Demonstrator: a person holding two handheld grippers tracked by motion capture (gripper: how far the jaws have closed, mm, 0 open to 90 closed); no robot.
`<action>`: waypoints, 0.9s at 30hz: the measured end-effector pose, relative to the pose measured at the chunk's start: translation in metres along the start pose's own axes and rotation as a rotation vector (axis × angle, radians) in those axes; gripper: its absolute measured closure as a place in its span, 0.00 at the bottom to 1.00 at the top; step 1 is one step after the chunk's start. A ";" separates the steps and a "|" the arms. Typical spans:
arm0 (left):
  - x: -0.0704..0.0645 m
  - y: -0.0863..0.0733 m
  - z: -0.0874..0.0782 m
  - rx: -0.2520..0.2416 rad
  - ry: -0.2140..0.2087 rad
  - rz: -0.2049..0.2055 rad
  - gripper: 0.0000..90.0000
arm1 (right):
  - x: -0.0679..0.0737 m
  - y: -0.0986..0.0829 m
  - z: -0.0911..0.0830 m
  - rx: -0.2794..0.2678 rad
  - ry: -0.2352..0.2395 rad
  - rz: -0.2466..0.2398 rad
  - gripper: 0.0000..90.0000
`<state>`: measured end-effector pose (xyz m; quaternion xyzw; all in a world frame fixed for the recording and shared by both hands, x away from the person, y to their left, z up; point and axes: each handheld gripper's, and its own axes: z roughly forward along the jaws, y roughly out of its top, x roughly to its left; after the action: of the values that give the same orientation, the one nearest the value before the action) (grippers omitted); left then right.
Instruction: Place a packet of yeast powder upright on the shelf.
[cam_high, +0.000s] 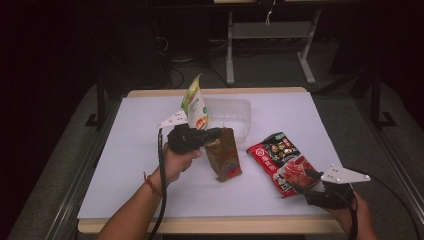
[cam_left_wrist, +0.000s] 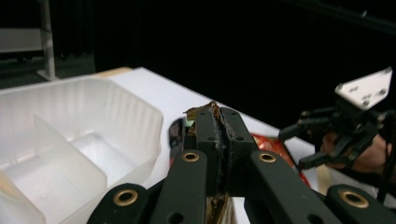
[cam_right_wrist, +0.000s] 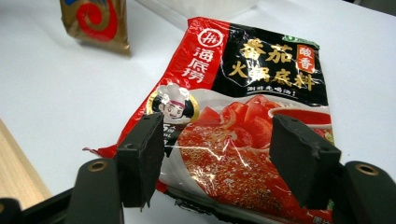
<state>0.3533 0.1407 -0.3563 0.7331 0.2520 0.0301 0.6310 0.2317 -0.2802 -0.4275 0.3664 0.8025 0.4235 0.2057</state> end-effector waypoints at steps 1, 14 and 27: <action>-0.001 0.001 -0.001 -0.005 -0.001 0.004 0.97 | 0.000 0.000 0.000 -0.001 0.000 0.001 0.39; -0.002 0.009 -0.013 -0.080 0.011 -0.014 0.97 | -0.001 0.000 -0.001 -0.003 -0.006 0.001 0.39; -0.002 0.018 -0.025 -0.124 0.047 -0.014 0.97 | -0.001 0.001 -0.002 -0.005 -0.008 0.002 0.38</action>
<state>0.3485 0.1612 -0.3336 0.6898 0.2696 0.0587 0.6694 0.2311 -0.2817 -0.4257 0.3683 0.8002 0.4244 0.2095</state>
